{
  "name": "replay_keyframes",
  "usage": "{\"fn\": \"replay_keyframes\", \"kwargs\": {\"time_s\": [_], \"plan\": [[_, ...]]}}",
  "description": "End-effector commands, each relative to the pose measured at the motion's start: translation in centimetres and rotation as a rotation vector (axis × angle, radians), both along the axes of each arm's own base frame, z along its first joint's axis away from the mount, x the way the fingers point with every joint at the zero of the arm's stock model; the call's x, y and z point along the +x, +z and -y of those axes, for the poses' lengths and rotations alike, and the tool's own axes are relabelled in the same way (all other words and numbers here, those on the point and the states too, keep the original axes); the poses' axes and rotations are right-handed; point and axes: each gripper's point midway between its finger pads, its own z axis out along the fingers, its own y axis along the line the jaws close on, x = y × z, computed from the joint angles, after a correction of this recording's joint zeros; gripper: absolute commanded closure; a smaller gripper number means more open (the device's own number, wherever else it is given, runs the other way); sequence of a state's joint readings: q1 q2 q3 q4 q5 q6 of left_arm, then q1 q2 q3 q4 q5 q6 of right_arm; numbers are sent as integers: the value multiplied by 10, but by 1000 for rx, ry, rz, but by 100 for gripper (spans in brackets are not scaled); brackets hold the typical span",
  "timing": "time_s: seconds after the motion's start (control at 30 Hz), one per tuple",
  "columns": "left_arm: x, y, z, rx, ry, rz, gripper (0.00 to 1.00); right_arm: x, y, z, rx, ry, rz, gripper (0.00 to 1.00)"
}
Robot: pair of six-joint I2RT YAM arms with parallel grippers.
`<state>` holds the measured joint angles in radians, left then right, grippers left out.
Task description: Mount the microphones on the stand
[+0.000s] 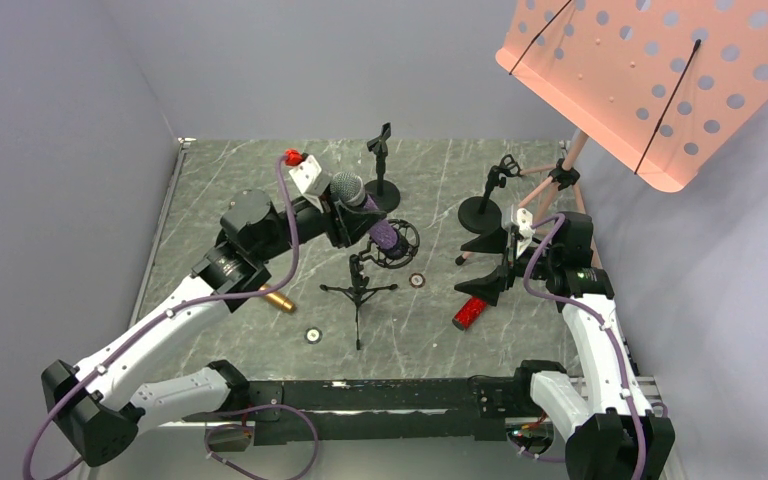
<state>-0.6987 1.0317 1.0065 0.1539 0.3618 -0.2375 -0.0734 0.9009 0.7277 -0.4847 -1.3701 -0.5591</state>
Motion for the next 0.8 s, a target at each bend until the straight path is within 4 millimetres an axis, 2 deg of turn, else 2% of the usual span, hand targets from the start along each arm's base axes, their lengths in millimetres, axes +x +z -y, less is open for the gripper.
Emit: {"fn": "replay_keyframes", "kwargs": {"time_s": [0.0, 0.77], "plan": [[-2, -11, 7, 53, -50, -2, 100, -3, 6, -1, 12, 29, 61, 0], [10, -101, 23, 118, -86, -164, 100, -2, 3, -1, 14, 34, 55, 0]]}}
